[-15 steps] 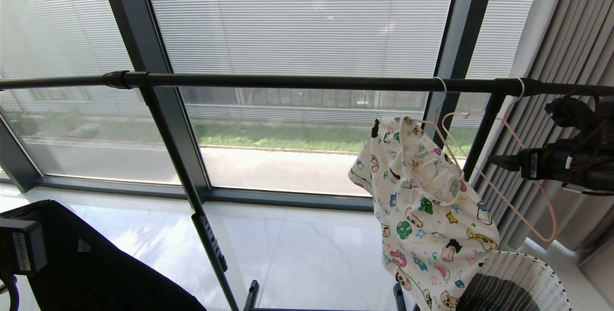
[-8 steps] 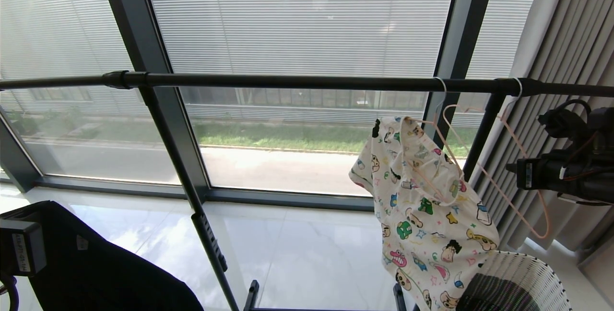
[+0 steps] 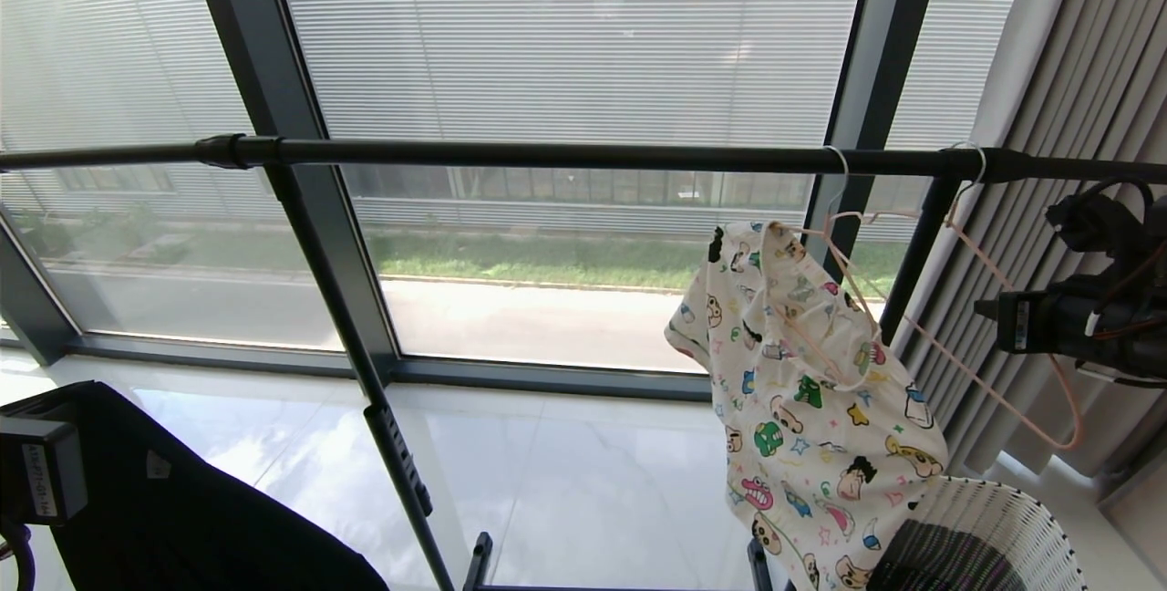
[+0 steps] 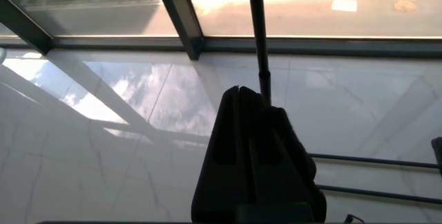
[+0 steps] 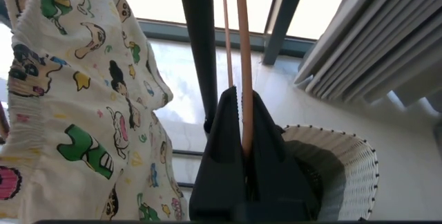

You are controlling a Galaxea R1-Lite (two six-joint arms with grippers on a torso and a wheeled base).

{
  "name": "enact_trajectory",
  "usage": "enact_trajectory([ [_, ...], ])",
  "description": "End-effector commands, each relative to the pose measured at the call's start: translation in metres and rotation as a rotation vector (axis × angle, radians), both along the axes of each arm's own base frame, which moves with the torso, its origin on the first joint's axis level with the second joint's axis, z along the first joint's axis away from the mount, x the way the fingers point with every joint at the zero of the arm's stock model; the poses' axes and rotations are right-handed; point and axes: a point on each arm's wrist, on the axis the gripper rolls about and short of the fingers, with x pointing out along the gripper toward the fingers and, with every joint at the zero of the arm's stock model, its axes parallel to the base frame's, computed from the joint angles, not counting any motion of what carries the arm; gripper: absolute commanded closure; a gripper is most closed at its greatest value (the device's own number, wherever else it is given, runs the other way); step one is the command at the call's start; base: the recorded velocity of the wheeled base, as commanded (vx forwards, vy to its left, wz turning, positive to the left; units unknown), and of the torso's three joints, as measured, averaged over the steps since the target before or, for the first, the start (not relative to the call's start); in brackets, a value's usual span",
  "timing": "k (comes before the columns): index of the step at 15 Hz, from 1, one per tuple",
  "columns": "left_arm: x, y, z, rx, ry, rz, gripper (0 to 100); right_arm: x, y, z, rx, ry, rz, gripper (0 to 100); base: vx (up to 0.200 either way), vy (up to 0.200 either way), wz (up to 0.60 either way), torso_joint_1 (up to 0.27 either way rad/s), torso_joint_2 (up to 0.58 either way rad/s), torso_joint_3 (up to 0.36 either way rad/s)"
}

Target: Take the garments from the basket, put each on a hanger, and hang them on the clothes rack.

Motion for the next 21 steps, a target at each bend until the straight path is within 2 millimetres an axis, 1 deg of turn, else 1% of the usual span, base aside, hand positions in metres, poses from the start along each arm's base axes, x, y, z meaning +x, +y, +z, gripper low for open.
enact_trajectory([
  [1, -0.001, 0.0, 0.001, 0.001, -0.006, 0.001, 100, -0.014, 0.0, 0.011, 0.002, -0.05, -0.001, 100, 0.0, 0.0, 0.0, 0.0, 0.0, 0.0],
  [4, -0.003, 0.0, 0.002, 0.001, -0.014, 0.001, 100, -0.021, -0.002, 0.014, -0.009, -0.13, -0.043, 100, 0.0, 0.0, 0.0, 0.0, 0.0, 0.0],
  [6, -0.004, 0.0, 0.002, 0.001, -0.022, 0.001, 100, -0.025, -0.003, 0.013, -0.022, -0.151, -0.08, 100, 0.0, 0.0, 0.0, 0.0, 0.0, 0.0],
  [9, -0.006, 0.0, 0.003, 0.001, -0.028, 0.001, 100, -0.036, -0.003, 0.019, -0.019, -0.18, -0.083, 100, 0.0, 0.0, 0.0, 0.0, 0.0, 0.0],
  [10, -0.005, 0.0, 0.004, 0.001, -0.029, 0.001, 100, -0.044, -0.003, 0.023, -0.019, -0.201, -0.083, 100, 0.0, 0.0, 0.0, 0.0, 0.0, 0.0],
  [11, -0.005, 0.0, 0.004, 0.002, -0.029, 0.004, 100, -0.048, -0.004, 0.025, -0.021, -0.209, -0.082, 100, 0.0, 0.0, 0.0, 0.0, 0.0, 0.0],
  [13, -0.005, 0.0, 0.002, 0.011, -0.024, 0.017, 100, -0.063, -0.004, 0.024, -0.024, -0.221, -0.079, 100, 0.0, 0.0, 0.0, 0.0, 0.0, 0.0],
  [17, -0.006, 0.001, 0.003, 0.025, -0.024, 0.037, 100, -0.097, -0.005, 0.017, -0.028, -0.243, -0.072, 100, -0.2, 0.0, 0.0, 0.007, 0.0, 0.004],
  [21, -0.005, 0.001, 0.003, 0.025, -0.022, 0.037, 100, -0.111, -0.006, 0.016, -0.051, -0.259, -0.065, 100, -0.2, 0.0, 0.0, -0.009, 0.0, 0.005],
])
